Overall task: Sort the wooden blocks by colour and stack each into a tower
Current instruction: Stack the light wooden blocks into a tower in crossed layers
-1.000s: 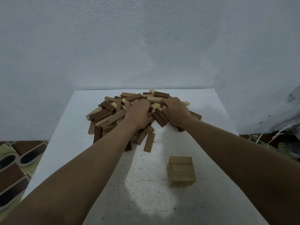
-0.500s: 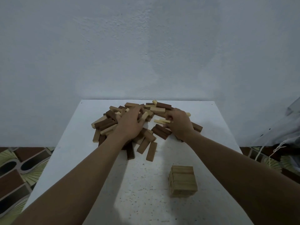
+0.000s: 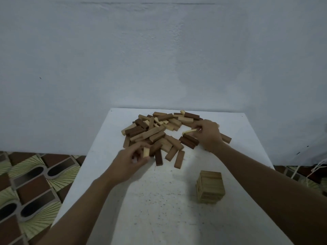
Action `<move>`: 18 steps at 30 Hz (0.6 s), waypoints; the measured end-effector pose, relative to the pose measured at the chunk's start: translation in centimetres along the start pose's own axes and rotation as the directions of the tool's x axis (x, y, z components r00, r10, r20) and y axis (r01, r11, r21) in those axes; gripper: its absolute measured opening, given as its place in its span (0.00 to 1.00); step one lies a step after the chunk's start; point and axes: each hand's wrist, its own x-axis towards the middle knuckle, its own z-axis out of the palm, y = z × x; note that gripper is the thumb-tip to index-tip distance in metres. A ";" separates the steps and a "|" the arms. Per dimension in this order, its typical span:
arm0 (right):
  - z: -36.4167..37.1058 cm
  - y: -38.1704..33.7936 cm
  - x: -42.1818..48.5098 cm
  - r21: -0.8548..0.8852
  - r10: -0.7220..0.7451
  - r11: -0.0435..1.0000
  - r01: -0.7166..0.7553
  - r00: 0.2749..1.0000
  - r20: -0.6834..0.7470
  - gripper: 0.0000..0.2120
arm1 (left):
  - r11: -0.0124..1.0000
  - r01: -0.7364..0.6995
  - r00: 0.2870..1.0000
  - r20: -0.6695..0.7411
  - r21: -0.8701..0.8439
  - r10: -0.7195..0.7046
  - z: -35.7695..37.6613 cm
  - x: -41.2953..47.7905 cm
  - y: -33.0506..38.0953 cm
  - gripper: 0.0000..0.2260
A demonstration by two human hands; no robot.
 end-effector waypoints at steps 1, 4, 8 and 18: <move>0.0 -0.8 -0.5 -0.022 -0.049 0.999 0.050 0.999 0.020 0.04 | 1.000 0.002 1.000 -0.002 -0.014 -0.002 0.1 -0.4 -0.3 0.13; -0.3 -3.4 -1.8 -0.028 -0.194 0.980 0.199 0.974 0.116 0.03 | 0.998 0.010 0.999 -0.047 -0.067 -0.013 0.3 -1.4 -0.9 0.11; -0.5 -7.1 -3.3 0.002 -0.328 0.928 0.373 0.813 0.481 0.07 | 0.999 0.022 0.999 -0.026 -0.035 -0.023 0.6 -2.6 -1.5 0.10; 4.1 -9.7 -4.0 -0.069 -0.362 0.761 0.645 0.510 0.780 0.06 | 0.998 -0.044 0.997 -0.060 0.050 0.047 2.0 -4.1 -3.6 0.07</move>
